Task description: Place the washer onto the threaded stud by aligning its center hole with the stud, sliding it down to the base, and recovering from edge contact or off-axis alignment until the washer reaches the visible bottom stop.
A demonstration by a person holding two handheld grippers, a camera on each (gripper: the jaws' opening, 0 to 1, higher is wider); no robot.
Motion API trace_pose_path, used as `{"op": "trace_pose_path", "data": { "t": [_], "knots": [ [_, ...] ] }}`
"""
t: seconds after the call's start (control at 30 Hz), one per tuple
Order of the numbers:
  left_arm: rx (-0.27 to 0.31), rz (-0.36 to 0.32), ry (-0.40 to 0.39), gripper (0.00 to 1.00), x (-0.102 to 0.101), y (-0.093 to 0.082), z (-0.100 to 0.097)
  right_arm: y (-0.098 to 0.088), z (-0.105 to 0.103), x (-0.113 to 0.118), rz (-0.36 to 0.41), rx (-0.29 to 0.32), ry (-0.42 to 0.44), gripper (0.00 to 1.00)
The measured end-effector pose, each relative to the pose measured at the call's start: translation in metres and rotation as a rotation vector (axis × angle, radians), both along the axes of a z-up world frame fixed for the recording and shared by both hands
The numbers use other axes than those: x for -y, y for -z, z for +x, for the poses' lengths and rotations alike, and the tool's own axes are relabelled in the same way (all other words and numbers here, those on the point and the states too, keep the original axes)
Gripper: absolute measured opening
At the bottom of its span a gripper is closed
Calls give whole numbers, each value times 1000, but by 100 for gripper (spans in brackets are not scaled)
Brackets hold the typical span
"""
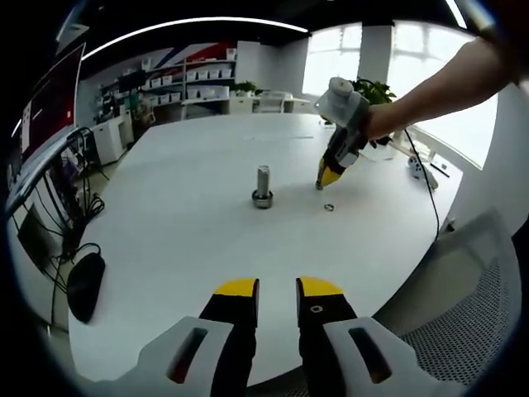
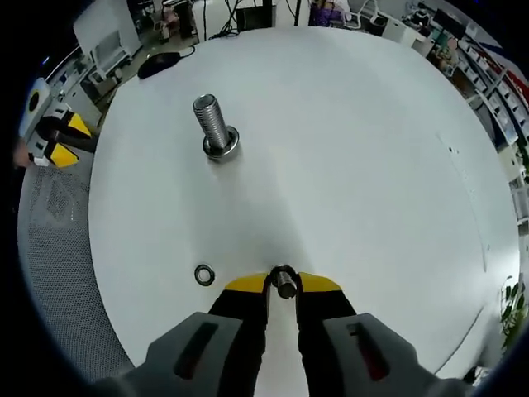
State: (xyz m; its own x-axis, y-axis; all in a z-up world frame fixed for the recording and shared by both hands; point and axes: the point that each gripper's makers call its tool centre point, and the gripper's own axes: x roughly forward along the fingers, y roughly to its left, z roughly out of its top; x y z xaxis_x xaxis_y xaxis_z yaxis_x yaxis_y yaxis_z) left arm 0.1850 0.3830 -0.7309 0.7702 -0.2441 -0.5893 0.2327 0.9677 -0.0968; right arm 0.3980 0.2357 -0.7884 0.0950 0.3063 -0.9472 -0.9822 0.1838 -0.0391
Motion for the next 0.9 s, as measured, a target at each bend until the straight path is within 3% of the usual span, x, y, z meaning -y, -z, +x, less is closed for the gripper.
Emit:
{"op": "trace_pose_path", "data": {
  "t": [0.6,0.9],
  "knots": [
    [5,-11,0,18,1,-1,0,-5,-1,14,-1,16,-14,20],
    [2,-9,2,18,1,-1,0,3,-16,22,-14,8,-45,20]
  ]
}}
